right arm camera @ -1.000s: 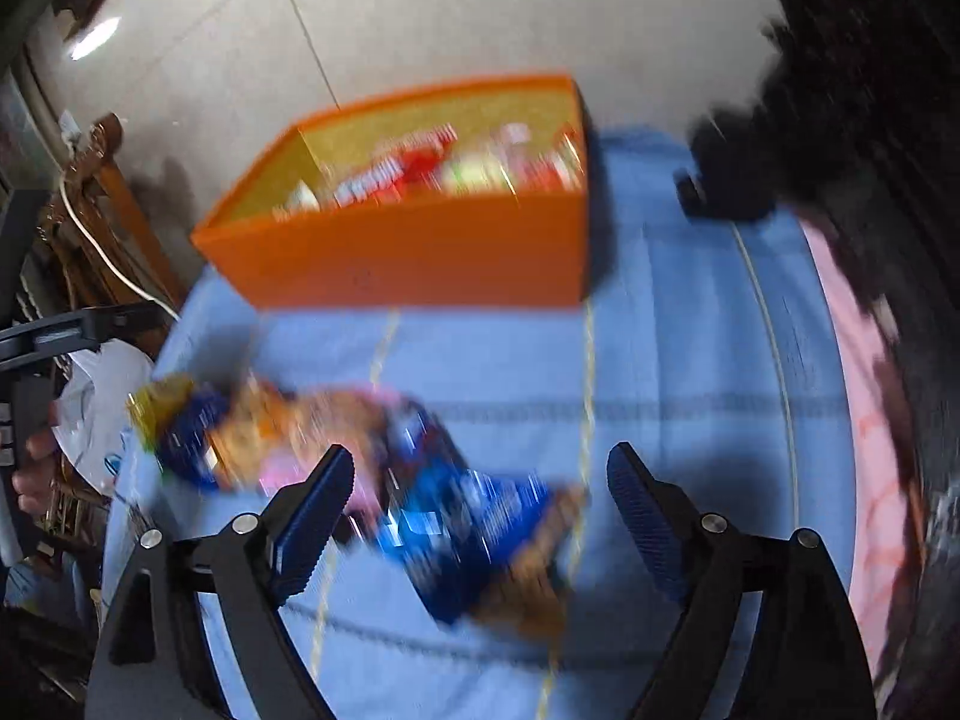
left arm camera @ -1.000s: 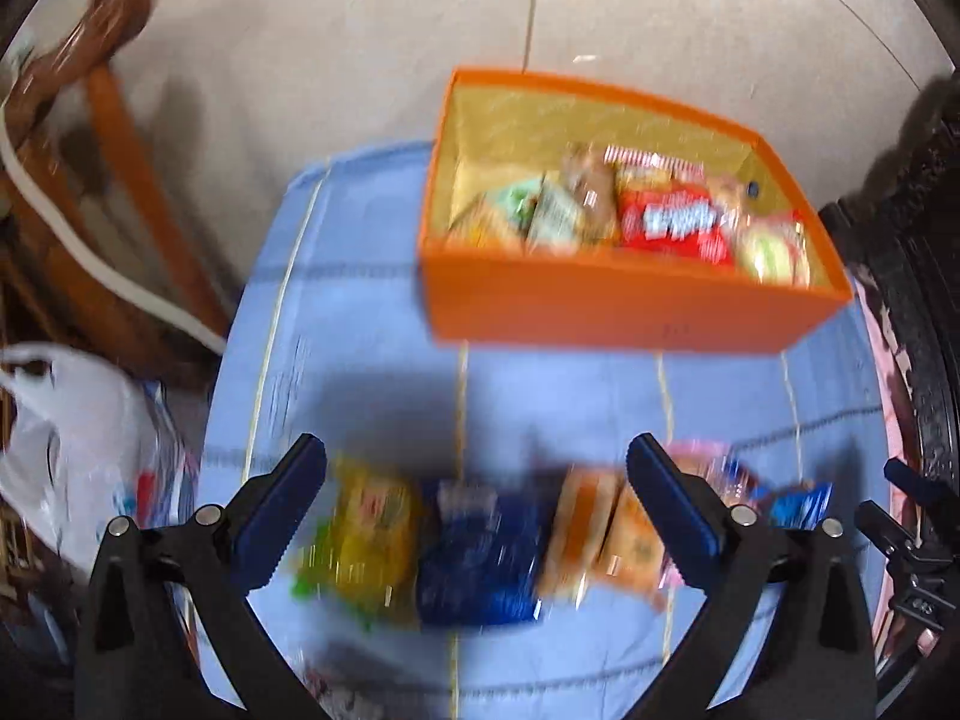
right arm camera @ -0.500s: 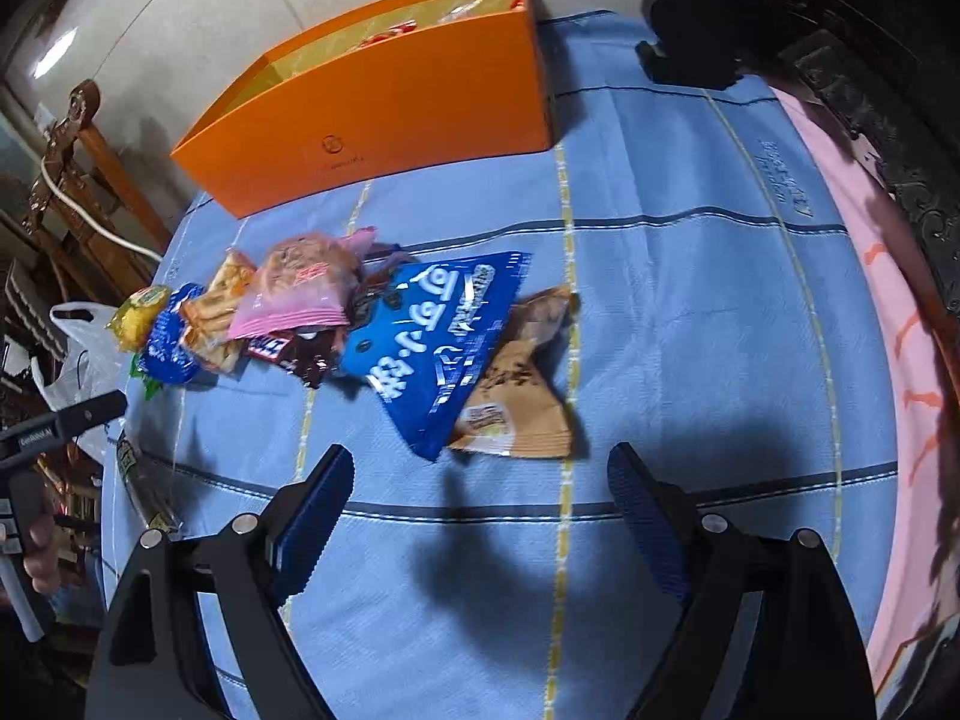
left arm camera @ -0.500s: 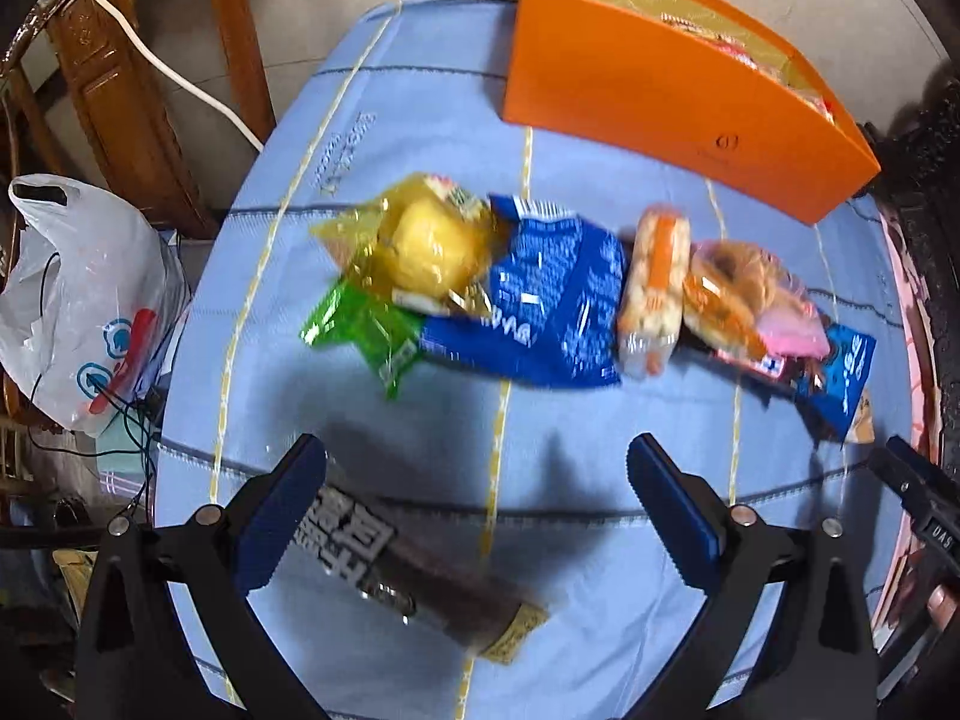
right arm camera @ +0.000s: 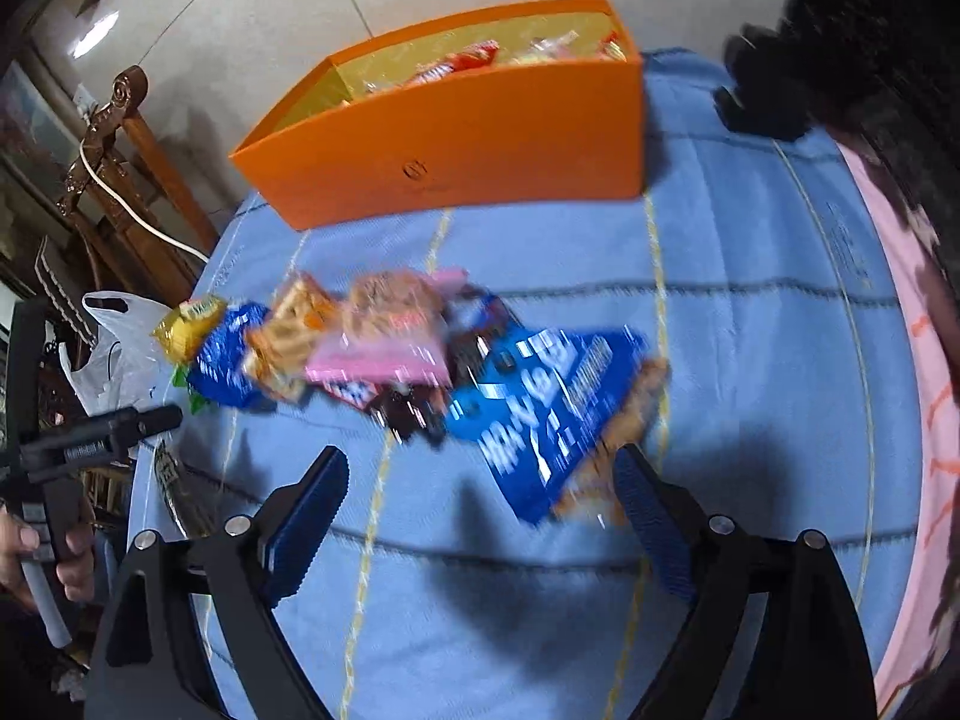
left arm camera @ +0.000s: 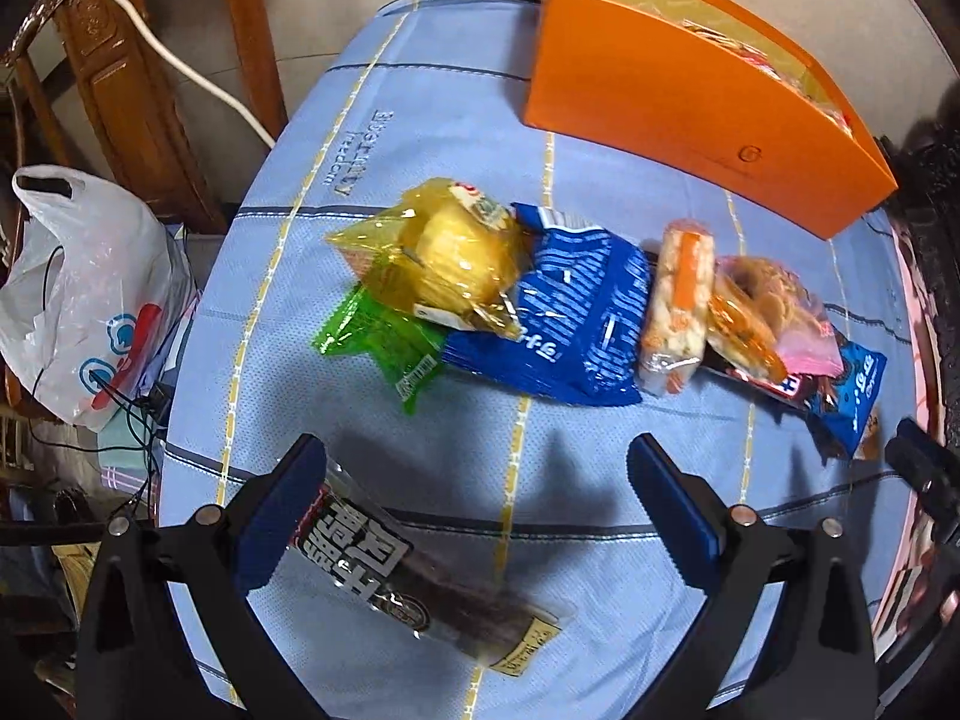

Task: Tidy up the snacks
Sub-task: 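Move both tools back over the remaining snack pile, then grasp the yellow soft bread bag with left tool while right tool grasps pink cookie bag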

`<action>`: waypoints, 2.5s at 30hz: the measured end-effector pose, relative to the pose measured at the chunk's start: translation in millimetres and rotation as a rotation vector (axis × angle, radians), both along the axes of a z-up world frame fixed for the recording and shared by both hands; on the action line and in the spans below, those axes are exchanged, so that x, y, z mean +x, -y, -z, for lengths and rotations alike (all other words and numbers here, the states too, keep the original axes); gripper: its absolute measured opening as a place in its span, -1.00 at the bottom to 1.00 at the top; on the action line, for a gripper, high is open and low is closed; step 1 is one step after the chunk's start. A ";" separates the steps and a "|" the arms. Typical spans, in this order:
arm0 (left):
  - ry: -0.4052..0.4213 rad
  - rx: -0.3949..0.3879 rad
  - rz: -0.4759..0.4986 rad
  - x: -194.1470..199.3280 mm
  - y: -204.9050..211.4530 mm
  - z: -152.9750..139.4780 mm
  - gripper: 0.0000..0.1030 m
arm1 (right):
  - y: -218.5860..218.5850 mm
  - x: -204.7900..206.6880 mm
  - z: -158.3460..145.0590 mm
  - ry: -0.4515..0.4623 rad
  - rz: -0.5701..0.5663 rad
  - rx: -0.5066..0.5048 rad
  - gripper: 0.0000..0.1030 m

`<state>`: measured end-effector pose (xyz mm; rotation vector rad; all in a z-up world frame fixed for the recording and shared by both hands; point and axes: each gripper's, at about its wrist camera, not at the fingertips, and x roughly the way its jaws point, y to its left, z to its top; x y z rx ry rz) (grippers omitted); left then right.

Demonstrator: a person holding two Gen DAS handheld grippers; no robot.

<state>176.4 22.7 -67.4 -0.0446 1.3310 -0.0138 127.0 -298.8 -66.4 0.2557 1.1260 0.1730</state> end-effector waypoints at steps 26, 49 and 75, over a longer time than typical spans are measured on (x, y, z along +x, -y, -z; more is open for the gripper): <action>0.020 -0.006 -0.076 44.9 -33.4 3.9 0.92 | -36.7 67.8 5.7 -0.004 -0.065 -0.018 -0.14; -0.070 0.019 -0.015 74.3 -38.6 46.4 -0.26 | -15.9 -20.7 -25.2 -0.008 -0.023 0.105 -0.12; 0.074 0.106 0.198 72.5 -13.3 17.6 -0.09 | -34.2 -19.4 -27.8 -0.018 -0.064 0.128 -0.11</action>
